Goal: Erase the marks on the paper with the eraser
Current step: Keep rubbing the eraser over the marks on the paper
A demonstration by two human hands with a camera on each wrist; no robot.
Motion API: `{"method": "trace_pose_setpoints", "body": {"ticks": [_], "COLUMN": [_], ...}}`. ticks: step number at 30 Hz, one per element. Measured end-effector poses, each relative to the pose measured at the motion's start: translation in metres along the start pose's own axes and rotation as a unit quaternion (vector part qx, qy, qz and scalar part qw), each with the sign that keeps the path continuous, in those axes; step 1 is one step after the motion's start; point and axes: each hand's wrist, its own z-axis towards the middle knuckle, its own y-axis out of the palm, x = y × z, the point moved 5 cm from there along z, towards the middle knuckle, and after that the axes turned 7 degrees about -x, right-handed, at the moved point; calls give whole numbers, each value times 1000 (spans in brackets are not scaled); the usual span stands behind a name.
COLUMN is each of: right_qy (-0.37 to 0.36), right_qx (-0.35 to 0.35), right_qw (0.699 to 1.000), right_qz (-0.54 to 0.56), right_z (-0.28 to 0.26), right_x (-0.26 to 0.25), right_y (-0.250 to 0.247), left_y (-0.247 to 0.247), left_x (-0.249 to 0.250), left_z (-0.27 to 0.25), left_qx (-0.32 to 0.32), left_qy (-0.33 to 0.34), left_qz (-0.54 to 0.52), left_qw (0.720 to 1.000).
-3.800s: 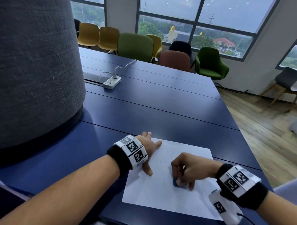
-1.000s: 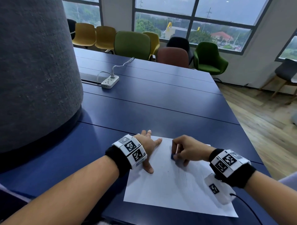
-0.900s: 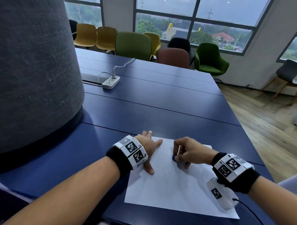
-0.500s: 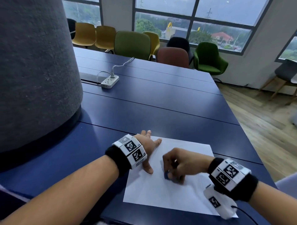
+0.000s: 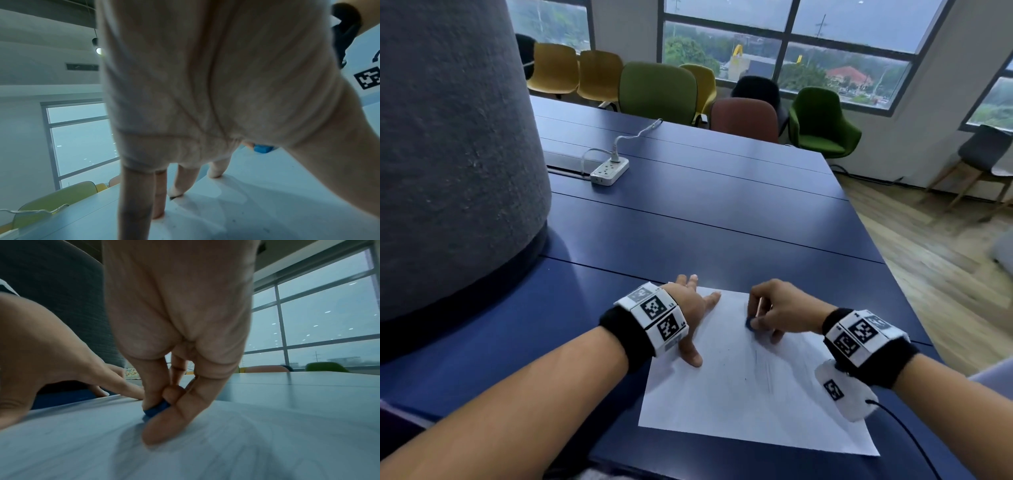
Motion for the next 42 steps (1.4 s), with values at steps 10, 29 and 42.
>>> {"method": "trace_pose_setpoints", "body": {"ticks": [10, 29, 42], "right_qy": [8, -3, 16], "right_qx": [-27, -113, -30], "right_qw": [1000, 992, 999], "right_qz": [3, -55, -8], "right_z": [-1, -20, -22], "right_x": [0, -3, 4], "right_y": [0, 23, 12], "left_y": [-2, 1, 0], "left_x": [1, 1, 0], "left_z": [-2, 1, 0], "left_qx": [-4, 10, 13], "left_qy": [-1, 3, 1], "left_qz": [6, 14, 11], "left_qw": [1000, 1000, 1000]}}
